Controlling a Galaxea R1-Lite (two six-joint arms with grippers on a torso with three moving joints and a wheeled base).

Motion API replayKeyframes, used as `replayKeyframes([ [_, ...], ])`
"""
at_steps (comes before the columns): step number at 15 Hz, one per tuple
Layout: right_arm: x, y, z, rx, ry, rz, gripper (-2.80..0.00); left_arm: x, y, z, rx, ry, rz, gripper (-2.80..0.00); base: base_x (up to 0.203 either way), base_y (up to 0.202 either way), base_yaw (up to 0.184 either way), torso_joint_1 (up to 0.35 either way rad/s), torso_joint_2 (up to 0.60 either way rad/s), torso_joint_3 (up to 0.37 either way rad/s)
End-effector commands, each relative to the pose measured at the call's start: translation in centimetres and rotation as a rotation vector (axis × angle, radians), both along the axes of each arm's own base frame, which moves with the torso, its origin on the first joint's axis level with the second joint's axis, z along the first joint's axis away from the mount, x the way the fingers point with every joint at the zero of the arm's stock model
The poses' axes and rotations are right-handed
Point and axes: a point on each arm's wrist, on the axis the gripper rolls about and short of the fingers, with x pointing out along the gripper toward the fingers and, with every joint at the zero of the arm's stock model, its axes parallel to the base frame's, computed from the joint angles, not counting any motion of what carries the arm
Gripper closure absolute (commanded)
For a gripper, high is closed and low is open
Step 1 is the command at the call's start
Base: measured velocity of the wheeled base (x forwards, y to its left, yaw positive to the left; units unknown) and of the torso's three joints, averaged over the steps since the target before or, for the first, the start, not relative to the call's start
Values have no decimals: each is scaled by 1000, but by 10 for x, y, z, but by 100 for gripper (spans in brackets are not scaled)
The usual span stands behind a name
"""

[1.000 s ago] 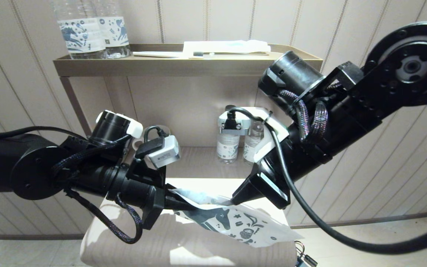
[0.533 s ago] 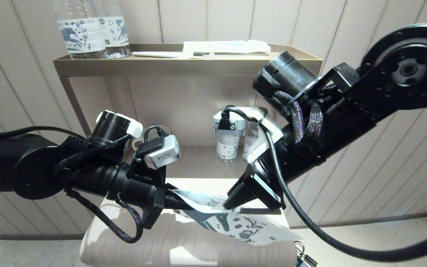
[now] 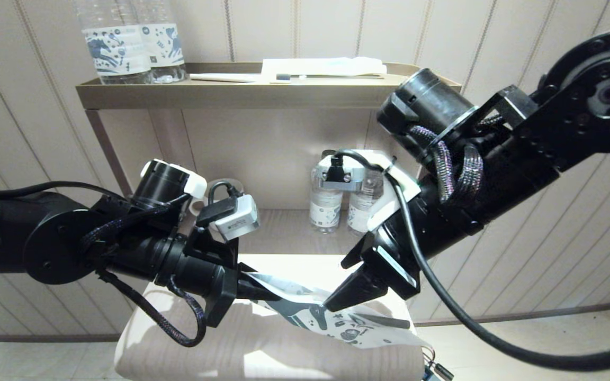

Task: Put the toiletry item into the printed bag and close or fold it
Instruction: Place the toothbrush in the storage bag, then hand it to the other hand

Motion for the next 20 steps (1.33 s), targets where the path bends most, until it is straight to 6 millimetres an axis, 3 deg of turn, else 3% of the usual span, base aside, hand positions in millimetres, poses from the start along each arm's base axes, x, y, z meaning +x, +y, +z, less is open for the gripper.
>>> replayKeyframes([
  [1,-3,-14,10,11,-30,-34,-280,1,0,0,-3,-1,-3,0,0,0,0,0,0,0],
  [4,-4,-36,15,16,-32,-94,-280,6,-3,7,-23,51,42,0,0,0,0,0,0,0],
  [14,-25,-104,2,150,-58,-198,-280,17,-2,18,-57,119,117,0,0,0,0,0,0,0],
  [18,-33,-116,-5,232,-81,-179,-280,27,0,19,-68,141,150,0,0,0,0,0,0,0],
  [19,-35,-117,-7,234,-89,-181,0,27,-1,19,-67,142,150,0,0,0,0,0,0,0],
  [20,-38,-118,-5,250,-115,-180,-280,27,-1,19,-67,141,151,0,0,0,0,0,0,0],
])
